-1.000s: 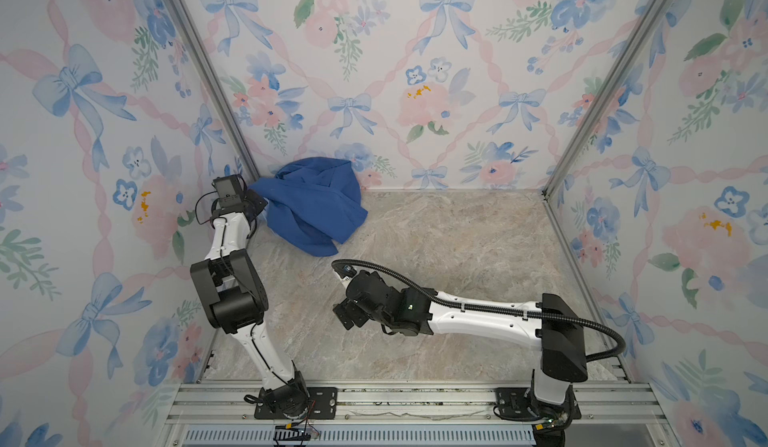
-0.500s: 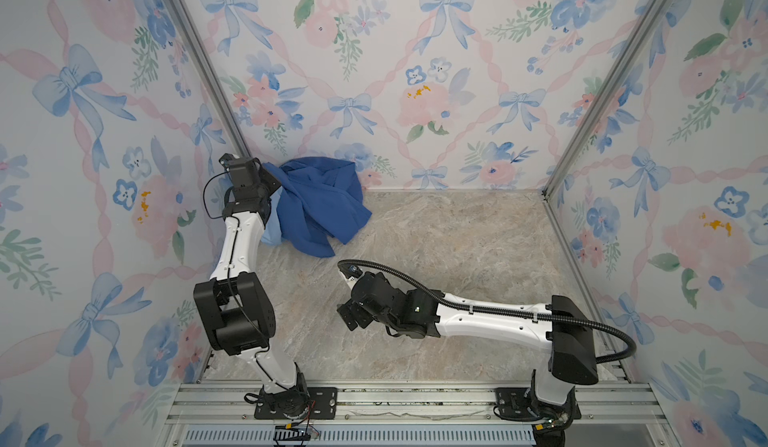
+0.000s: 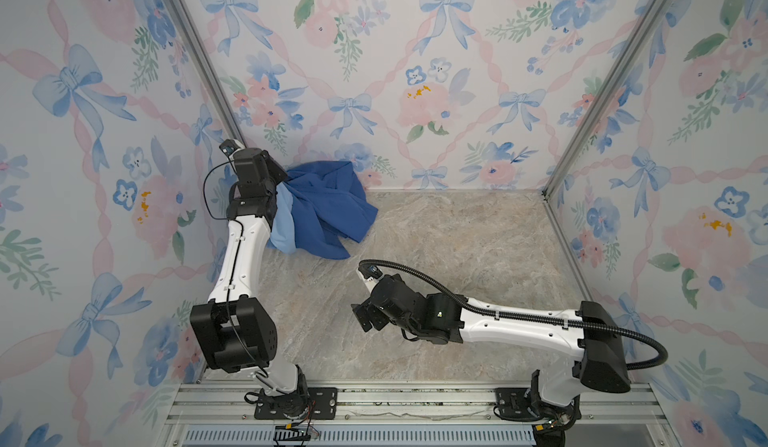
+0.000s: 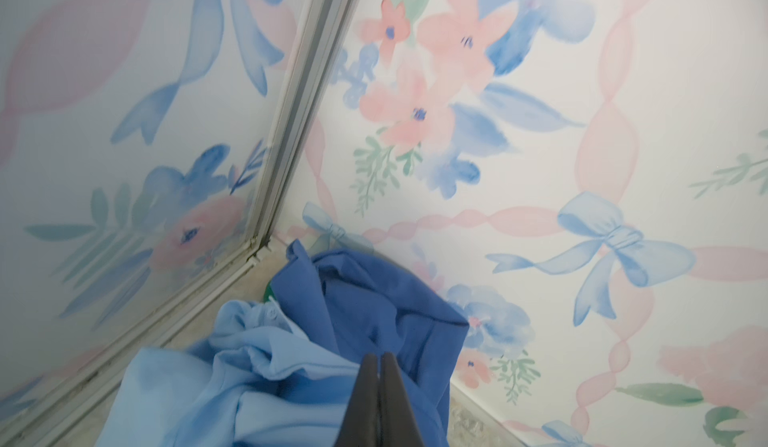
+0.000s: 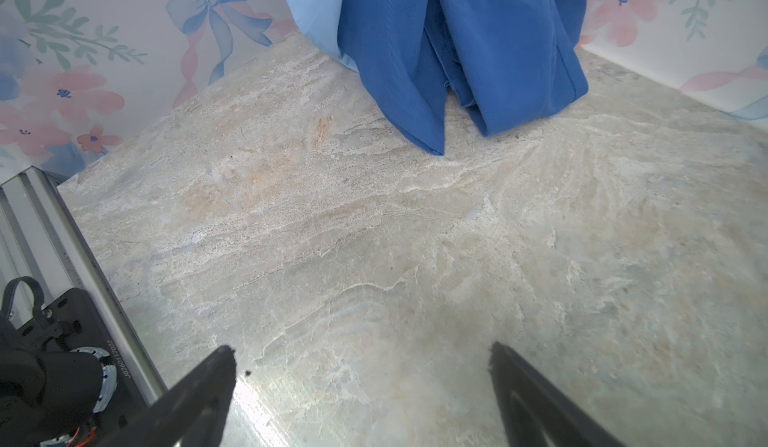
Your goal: Pick out a specific cloth from the pile
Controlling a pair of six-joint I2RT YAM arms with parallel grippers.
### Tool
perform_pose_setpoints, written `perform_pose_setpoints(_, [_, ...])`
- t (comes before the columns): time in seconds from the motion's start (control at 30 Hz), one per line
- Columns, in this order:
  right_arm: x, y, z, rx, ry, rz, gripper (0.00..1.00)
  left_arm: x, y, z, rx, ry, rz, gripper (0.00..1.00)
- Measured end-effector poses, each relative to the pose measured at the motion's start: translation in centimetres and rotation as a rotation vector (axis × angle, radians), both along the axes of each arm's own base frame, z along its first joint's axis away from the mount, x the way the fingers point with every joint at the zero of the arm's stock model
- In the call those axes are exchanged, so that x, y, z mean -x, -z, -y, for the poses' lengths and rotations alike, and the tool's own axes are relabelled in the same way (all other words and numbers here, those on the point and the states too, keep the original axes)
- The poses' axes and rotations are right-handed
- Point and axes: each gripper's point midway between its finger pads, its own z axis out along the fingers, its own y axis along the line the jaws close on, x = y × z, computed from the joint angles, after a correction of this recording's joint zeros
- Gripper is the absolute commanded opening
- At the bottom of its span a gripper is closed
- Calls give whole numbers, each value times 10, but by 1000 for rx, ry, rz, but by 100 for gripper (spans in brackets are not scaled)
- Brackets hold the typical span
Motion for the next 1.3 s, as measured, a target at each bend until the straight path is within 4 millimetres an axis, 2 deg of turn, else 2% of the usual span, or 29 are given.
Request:
perform_pose_setpoints(0.1, [0,-1,0,-2,3,2,97,-11,-74,6,-43,21,136,0])
perform_pose_setpoints(0.17, [0,0,1,-2,5,0,97,-13,-114,18,-68,48,221,0])
perform_pose_setpoints(0.23, [-1,0,1,-3,7,-2,97,-8,-148,35,-85,78,295,0])
perform_pose_setpoints(0.33, [-1,2,5,-6,24,-2,97,10,-200,76,-88,173,435,0])
perform_pose_setpoints(0.43, [-7,5,18,-13,67,-10,97,43,-254,140,-73,343,615,0])
perform_pose_setpoints(0.5, [-13,5,31,-31,111,-27,97,75,-284,200,-50,507,740,0])
perform_pose_setpoints(0.57, [-24,2,52,-53,176,-30,97,109,-303,255,-16,670,833,0])
perform_pose_setpoints(0.6, [-29,-1,64,-63,213,-25,97,126,-309,282,3,755,868,0])
perform_pose_setpoints(0.67, [-37,-7,91,-73,280,-8,97,154,-313,324,35,887,905,0])
perform_pose_setpoints(0.73, [-41,-18,123,-88,345,15,97,167,-310,350,55,970,911,0])
perform_pose_setpoints(0.83, [-37,-37,175,-121,436,56,97,173,-292,392,79,1070,881,0])
perform_pose_setpoints(0.93, [-24,-58,235,-189,526,90,97,162,-258,446,98,1160,809,0])
perform_pose_setpoints(0.97, [-20,-65,257,-218,561,103,97,154,-239,465,100,1185,764,0])
perform_pose_setpoints(1.0, [-15,-72,280,-253,601,113,97,143,-212,487,98,1210,693,0])
perform_pose_setpoints(1.03, [-10,-76,297,-277,631,120,97,135,-190,501,91,1224,632,0])
perform_pose_setpoints(1.1, [2,-82,335,-324,690,136,97,111,-120,525,56,1229,454,0])
perform_pose_setpoints(1.17, [12,-84,362,-352,734,148,97,91,-41,531,-2,1190,266,0])
perform_pose_setpoints(1.23, [19,-78,381,-340,768,152,97,80,44,521,-80,1141,69,0])
perform_pose_setpoints(1.3, [22,-72,392,-306,795,155,97,79,114,499,-160,1101,-107,0])
